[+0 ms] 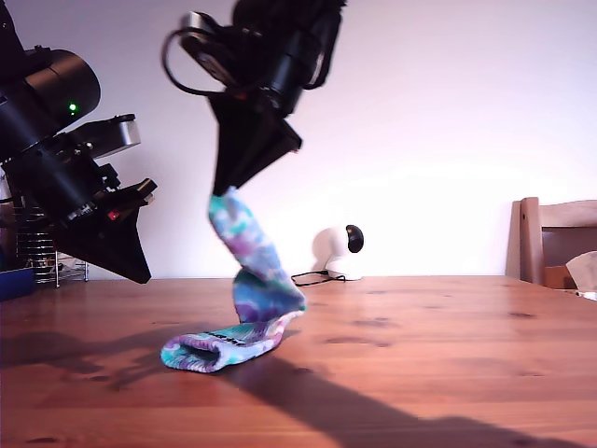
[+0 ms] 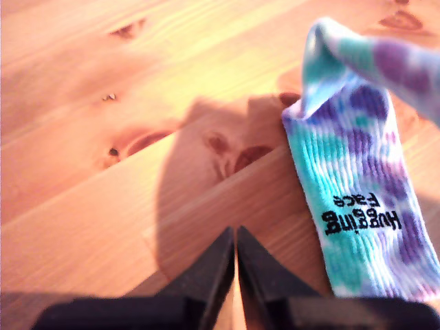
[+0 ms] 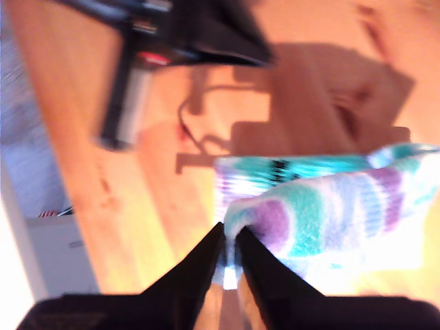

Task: Fold the socks in front of you. After folding them, place them to the left side.

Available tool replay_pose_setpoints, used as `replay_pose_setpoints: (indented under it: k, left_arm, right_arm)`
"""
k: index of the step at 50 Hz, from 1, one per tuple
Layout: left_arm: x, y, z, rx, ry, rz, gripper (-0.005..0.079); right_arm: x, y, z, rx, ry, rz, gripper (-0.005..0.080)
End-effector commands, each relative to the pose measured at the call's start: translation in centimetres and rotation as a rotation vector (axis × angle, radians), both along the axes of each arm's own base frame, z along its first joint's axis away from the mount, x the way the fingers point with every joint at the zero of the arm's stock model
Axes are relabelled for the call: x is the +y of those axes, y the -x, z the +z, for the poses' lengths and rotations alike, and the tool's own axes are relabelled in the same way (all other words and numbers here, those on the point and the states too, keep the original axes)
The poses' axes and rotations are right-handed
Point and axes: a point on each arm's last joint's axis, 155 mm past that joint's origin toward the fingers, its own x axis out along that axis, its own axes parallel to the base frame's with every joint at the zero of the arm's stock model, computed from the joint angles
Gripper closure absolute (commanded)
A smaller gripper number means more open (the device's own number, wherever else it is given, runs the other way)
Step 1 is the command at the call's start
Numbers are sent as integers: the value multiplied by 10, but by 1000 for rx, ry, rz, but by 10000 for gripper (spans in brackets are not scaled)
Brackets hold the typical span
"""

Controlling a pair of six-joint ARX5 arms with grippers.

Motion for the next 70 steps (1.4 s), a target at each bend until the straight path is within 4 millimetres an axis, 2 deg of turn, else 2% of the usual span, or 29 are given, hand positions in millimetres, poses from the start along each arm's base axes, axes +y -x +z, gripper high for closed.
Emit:
replay_pose_setpoints:
  k: [1,19,29,40,47,62,70]
  left_arm:
    - [5,4,-7,17,-1,3,761]
    - [-2,4,-3,15,44,-23,761]
    - [-6,2,2,0,70,-29,761]
    - [-6,2,1,5,69,-28,761]
    - [-6,3,1,7,69,-28,761]
    - [-6,3,1,9,69,-28,761]
    - [-6,4,0,12,67,-28,761]
  right_arm:
    - [1,5,-15,33,22,6,765]
    - [-4,21,-40,94,74,26,765]
    - [10,25,-40,78,49,53,765]
    - [17,32,-57,102,72,73,765]
    - [20,30,-66,102,73,76,765]
    - [27,23,-69,76,53,80,765]
    - [27,23,-79,88,64,80,765]
